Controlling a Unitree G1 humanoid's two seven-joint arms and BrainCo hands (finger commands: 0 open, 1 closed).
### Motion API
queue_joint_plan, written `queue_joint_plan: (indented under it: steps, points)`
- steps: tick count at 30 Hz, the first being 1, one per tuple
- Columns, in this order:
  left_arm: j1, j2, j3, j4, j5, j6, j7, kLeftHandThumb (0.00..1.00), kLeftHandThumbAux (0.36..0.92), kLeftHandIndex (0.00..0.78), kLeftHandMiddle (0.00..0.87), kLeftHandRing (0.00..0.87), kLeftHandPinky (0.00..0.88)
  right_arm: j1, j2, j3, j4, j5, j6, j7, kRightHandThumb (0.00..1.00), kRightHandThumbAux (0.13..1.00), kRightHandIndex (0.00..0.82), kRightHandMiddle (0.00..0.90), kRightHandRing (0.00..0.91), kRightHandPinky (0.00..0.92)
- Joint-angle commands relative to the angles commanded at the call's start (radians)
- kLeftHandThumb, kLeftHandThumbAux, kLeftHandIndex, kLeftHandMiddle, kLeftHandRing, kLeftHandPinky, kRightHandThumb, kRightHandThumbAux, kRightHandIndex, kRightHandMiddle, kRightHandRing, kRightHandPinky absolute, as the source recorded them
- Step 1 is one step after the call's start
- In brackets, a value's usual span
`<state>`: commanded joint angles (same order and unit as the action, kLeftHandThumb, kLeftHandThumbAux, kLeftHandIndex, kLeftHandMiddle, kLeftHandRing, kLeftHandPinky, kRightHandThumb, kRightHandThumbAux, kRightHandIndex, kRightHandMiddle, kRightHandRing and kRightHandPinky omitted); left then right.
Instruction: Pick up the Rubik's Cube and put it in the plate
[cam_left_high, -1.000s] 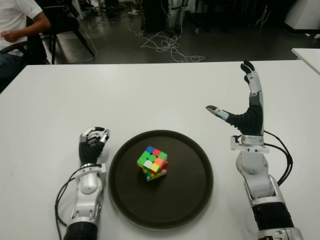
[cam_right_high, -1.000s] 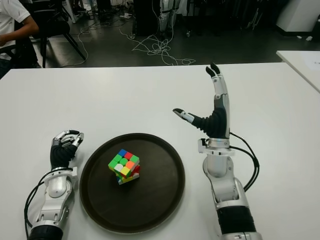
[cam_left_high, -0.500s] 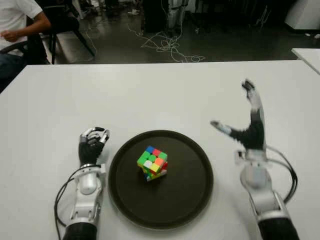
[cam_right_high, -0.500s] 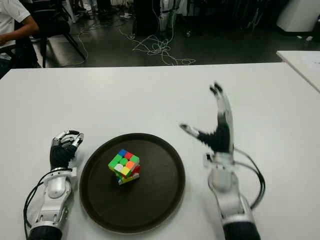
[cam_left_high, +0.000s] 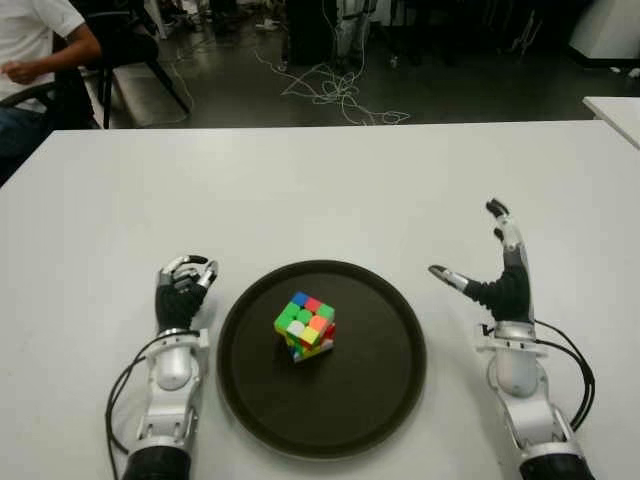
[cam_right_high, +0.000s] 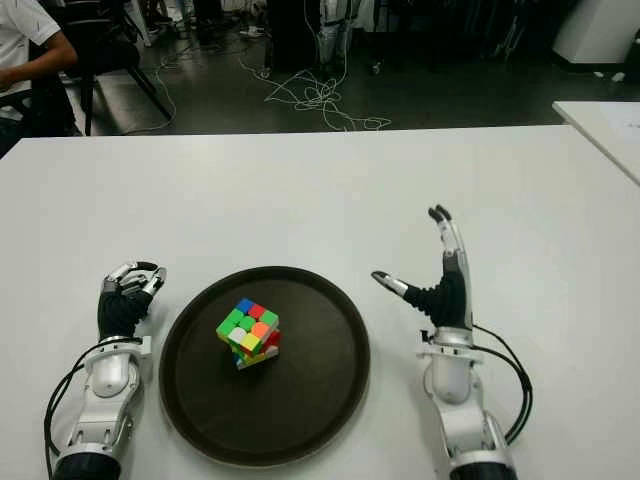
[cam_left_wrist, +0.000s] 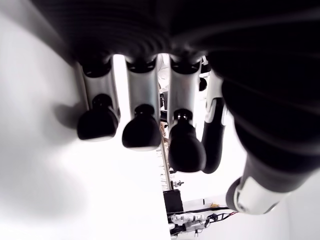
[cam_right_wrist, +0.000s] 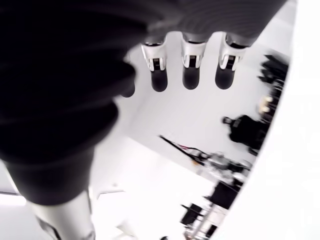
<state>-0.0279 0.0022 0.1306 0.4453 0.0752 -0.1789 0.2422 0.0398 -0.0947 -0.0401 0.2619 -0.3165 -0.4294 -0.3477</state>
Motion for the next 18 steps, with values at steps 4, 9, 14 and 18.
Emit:
queue_joint_plan:
  steps: [4,9,14,18]
  points:
    - [-0.001,0.0,0.002,0.001,-0.004,-0.001,-0.004,0.716,0.7,0.445,0.82,0.828,0.822,0.017,0.008,-0.002,-0.012,0.022,0.024,0.017,0.0,0.823,0.0,0.0,0.0,0.0]
    - [-0.003,-0.002,0.007,0.004,-0.01,-0.006,-0.004,0.715,0.699,0.445,0.828,0.837,0.839,0.022,0.018,-0.003,-0.022,0.046,0.056,0.029,0.0,0.827,0.0,0.0,0.0,0.0]
    - [-0.003,-0.011,0.017,0.001,-0.026,-0.004,-0.003,0.715,0.699,0.445,0.829,0.843,0.841,0.026,0.027,-0.006,-0.025,0.055,0.065,0.019,0.0,0.811,0.0,0.0,0.0,0.0]
    - [-0.005,-0.015,0.019,0.003,-0.033,-0.006,0.003,0.715,0.699,0.445,0.824,0.843,0.841,0.027,0.028,-0.007,-0.032,0.057,0.073,0.016,0.0,0.819,0.0,0.0,0.0,0.0]
